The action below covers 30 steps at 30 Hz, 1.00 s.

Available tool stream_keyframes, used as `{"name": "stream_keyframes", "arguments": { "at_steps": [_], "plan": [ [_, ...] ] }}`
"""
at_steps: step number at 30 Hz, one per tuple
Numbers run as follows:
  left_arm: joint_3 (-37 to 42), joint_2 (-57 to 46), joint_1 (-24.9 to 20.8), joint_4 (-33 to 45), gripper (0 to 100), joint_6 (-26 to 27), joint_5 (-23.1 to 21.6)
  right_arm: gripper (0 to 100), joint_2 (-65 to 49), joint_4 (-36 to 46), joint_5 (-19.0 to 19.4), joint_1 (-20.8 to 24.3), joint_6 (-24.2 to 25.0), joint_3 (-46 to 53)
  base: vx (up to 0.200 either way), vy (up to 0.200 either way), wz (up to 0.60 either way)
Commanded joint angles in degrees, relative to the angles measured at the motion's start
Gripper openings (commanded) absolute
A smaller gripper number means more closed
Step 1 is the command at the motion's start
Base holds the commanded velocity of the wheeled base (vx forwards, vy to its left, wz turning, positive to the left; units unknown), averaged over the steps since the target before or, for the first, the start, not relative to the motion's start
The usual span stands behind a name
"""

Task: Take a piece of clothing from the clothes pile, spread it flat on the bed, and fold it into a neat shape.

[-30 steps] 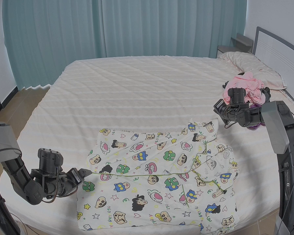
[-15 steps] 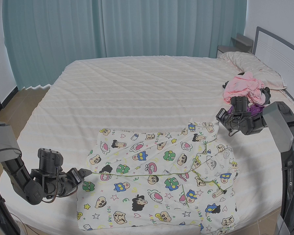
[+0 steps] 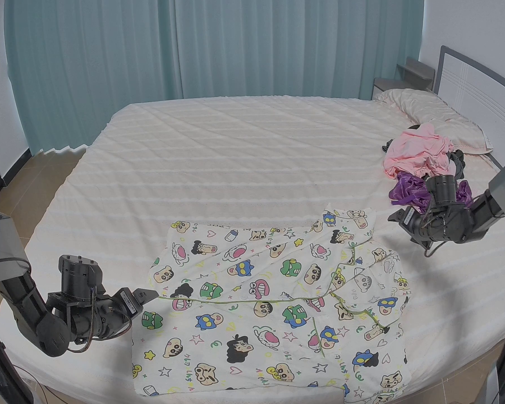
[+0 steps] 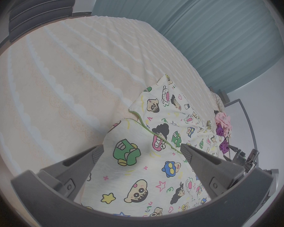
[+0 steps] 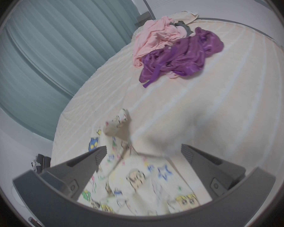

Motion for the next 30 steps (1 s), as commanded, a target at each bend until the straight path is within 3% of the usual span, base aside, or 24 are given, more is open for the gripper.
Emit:
{"name": "stream_keyframes", "arguments": {
  "at_steps": [1, 4, 12, 16, 22, 26, 30],
  "plan": [
    [2.0, -2.83, 0.17, -1.05, 100, -0.02, -0.61, 100, -19.26, -1.96, 0.05, -1.03, -1.09, 19.86, 0.0, 0.0, 0.0],
    [2.88, -3.27, -0.36, -0.96, 100, -1.43, -0.7, 100, -23.92, -2.14, -0.12, 1.25, -0.91, 27.15, 0.0, 0.0, 0.0],
    [6.83, -3.0, -2.55, -1.05, 100, -5.03, -0.79, 100, -30.95, -3.54, 0.32, 3.36, 0.67, 43.32, -0.2, 0.0, 0.0],
    [7.45, -3.09, -3.96, -1.05, 100, -5.82, -0.7, 100, -30.42, -11.89, 0.67, 5.3, 4.36, 49.65, -0.2, 0.0, 0.0],
    [7.8, -3.09, -4.93, -0.87, 100, -6.35, -0.61, 100, -28.14, -21.12, 0.76, 7.76, 4.98, 56.33, -0.2, 0.0, 0.0],
    [7.71, -2.56, -5.72, -0.44, 100, -6.26, -0.7, 100, -25.59, -26.31, 0.85, 8.29, 4.98, 58.79, 0.0, 0.0, 0.0],
    [8.06, 0.07, -9.58, -0.35, 100, -6.35, -0.08, 100, -23.92, -28.5, 0.93, 8.37, 4.98, 60.2, 0.0, 0.0, 0.0]
  ]
}}
